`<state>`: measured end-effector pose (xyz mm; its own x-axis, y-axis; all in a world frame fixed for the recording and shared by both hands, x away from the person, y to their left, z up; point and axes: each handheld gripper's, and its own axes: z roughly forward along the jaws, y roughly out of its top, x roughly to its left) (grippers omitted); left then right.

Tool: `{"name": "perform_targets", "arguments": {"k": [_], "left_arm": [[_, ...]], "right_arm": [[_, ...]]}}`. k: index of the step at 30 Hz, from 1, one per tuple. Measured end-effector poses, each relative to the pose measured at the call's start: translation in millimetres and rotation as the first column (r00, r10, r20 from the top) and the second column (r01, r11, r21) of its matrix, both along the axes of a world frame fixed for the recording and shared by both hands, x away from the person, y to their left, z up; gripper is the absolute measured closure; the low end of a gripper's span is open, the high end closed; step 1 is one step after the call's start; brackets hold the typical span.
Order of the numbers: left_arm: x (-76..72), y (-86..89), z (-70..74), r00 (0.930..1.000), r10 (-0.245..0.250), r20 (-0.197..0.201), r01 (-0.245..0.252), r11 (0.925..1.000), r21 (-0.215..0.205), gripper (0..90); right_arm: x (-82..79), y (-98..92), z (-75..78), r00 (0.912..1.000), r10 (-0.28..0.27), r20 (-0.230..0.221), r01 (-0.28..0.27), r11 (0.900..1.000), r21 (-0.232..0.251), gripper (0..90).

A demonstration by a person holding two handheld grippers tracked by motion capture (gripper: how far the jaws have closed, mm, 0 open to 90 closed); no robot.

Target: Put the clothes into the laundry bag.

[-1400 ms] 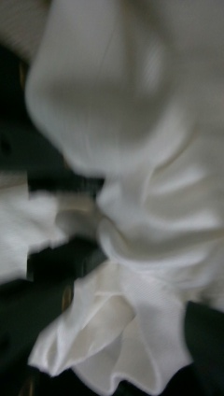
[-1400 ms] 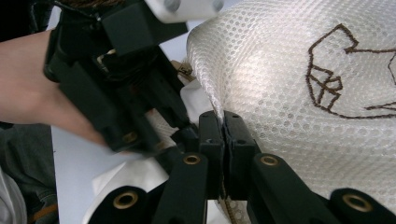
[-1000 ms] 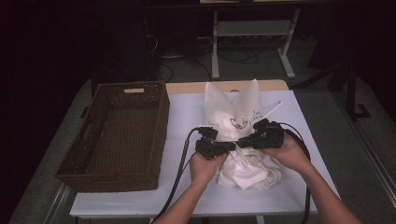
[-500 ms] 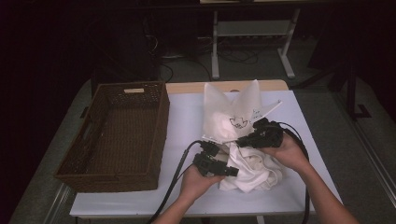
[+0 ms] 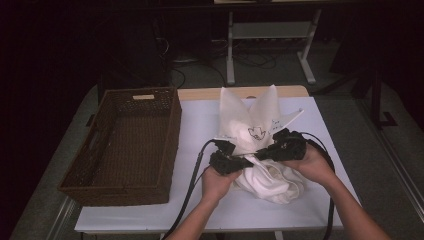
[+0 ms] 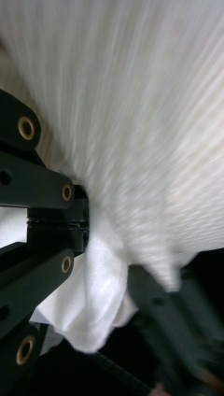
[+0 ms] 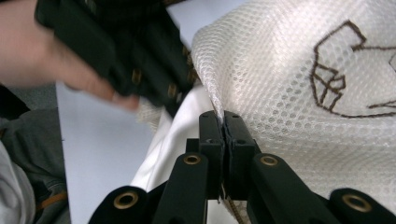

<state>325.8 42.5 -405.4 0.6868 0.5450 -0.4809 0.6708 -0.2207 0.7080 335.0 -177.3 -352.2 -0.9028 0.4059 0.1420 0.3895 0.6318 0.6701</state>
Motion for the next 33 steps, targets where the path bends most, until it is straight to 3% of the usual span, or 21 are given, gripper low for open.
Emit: {"name": "perform_targets", "arguments": {"k": [5, 8, 13, 15, 17, 19, 22, 26, 29, 31, 33], "left_arm": [[-6.5, 12.9, 15.7, 0.9996, 0.018, 0.023, -0.017, 0.9991, -0.039, 89.0], [-12.2, 13.3, 17.0, 0.9994, 0.024, 0.026, -0.023, 0.9984, -0.051, 88.9], [2.0, 2.4, -0.4, 0.9969, 0.072, 0.034, -0.072, 0.9974, 0.003, 88.9], [10.3, -4.5, -10.2, 0.9959, 0.089, 0.015, -0.089, 0.9953, 0.037, 88.8], [13.0, -8.1, -16.2, 0.9956, 0.093, 0.007, -0.093, 0.9939, 0.059, 87.9], [11.0, -7.6, -16.5, 0.997, 0.077, 0.006, -0.077, 0.994, 0.078, 86.7], [3.7, -3.8, -10.8, 0.9997, 0.026, -0.002, -0.026, 0.9939, 0.107, 73.0], [-12.4, 2.6, 1.1, 0.9998, -0.019, -0.008, 0.02, 0.9866, 0.162, 49.8], [-22.1, 14.3, 6.0, 0.9996, -0.028, 0.0, 0.027, 0.9803, 0.196, 41.3], [-24.7, 23.6, 5.0, 0.9994, -0.016, -0.03, 0.022, 0.9789, 0.203, 38.9], [-27.3, 32.2, 0.3, 0.9978, -0.015, -0.064, 0.026, 0.9824, 0.185, 38.0]], "right_arm": [[-11.4, 7.3, 14.4, 0.9989, 0.032, 0.034, -0.032, 0.999, 0.014, 87.7], [-16.2, 9.4, 21.3, 0.9975, 0.058, 0.041, -0.059, 0.998, 0.026, 87.8], [-13.0, 7.9, 12.9, 0.998, 0.06, 0.018, -0.061, 0.998, 0.03, 87.7], [-8.2, 5.8, 4.1, 0.9992, 0.039, 0.013, -0.039, 0.999, -0.004, 87.7], [-2.4, 3.0, -7.7, 0.9999, 0.014, -0.009, -0.014, 0.999, -0.031, 87.7], [1.6, -1.0, -16.9, 0.9995, 0.001, -0.031, -0.002, 1.0, -0.021, 87.7], [2.9, -4.9, -18.8, 0.9992, -0.006, -0.039, 0.006, 1.0, 0.002, 87.6], [2.1, -4.4, -16.6, 0.9996, -0.01, -0.028, 0.01, 1.0, 0.005, 87.5], [1.2, -5.5, -16.2, 0.9995, -0.016, -0.027, 0.016, 1.0, 0.008, 87.4], [1.3, -6.2, -15.3, 0.9996, -0.017, -0.022, 0.017, 1.0, 0.011, 87.5], [1.2, -6.3, -14.9, 0.9996, -0.019, -0.022, 0.019, 1.0, 0.012, 87.4]]}}
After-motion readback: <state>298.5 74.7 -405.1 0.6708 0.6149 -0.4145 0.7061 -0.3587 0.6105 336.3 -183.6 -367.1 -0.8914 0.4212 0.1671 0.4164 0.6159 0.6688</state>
